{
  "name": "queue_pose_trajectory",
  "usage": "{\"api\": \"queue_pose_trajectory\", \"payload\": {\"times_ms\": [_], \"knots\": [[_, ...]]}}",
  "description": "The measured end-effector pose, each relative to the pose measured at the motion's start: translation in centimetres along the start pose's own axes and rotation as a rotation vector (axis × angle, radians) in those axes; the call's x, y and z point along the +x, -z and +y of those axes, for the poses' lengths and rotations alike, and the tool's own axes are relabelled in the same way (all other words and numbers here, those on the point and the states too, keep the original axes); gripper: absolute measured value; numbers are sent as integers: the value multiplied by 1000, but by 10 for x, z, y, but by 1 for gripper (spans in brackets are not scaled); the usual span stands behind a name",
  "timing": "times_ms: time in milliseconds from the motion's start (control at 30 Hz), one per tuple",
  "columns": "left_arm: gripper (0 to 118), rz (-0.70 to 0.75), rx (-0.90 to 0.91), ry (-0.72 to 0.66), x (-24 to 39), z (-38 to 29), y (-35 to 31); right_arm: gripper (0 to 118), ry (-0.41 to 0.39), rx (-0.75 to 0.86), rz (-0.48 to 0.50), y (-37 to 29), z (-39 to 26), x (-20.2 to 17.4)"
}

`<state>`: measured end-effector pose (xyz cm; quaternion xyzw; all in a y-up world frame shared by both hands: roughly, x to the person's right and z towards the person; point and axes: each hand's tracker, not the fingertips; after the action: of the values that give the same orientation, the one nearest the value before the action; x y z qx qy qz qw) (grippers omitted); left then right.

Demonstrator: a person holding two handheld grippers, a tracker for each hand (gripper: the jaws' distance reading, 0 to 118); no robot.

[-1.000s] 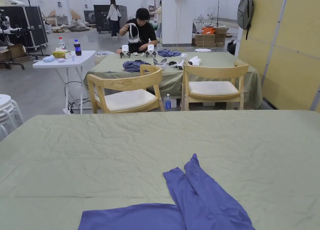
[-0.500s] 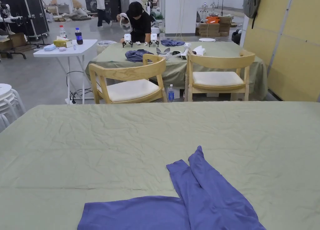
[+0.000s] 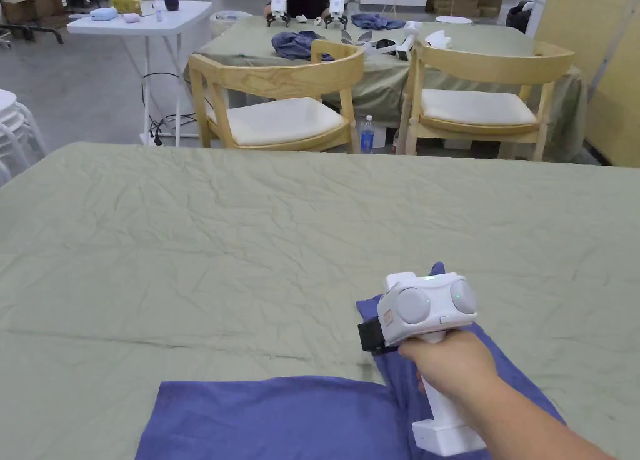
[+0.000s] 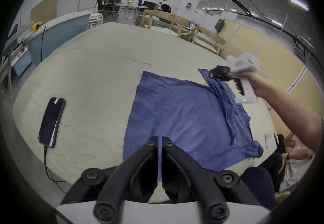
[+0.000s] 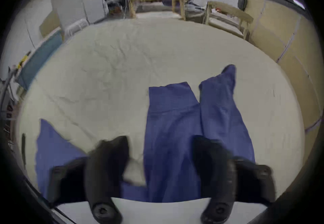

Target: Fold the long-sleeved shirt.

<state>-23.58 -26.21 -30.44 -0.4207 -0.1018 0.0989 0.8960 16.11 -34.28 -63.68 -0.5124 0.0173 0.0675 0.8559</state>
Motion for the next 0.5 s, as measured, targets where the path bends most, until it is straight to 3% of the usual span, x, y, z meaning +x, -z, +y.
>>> {"api": "queue_pose_trajectory", "payload": {"times_ms": [33, 67, 133, 167, 200, 267, 367, 500], "knots": [[3, -2, -2, 5, -4, -4, 4, 56, -19, -50, -26, 12, 3, -2], [3, -5, -7, 11, -6, -4, 5, 55, -16, -103, -51, 19, 1, -1], [3, -23, -9, 3, -8, -5, 7, 51, 50, -79, 19, 18, -4, 7], [3, -31, -10, -6, -2, -7, 9, 39, 85, -90, 25, 12, -2, 11], [3, -41, -9, -17, -1, -8, 9, 4, 102, -93, 39, 4, 0, 16], [3, -54, -3, -32, 1, -10, 8, 4, 102, -1, 43, -29, -5, 24], [3, -71, 12, -40, 8, -14, 2, 4, 69, 101, 151, -95, -23, 36], [3, -88, 41, -28, 25, -12, -18, 4, -38, 223, 164, -200, -88, 48]]}}
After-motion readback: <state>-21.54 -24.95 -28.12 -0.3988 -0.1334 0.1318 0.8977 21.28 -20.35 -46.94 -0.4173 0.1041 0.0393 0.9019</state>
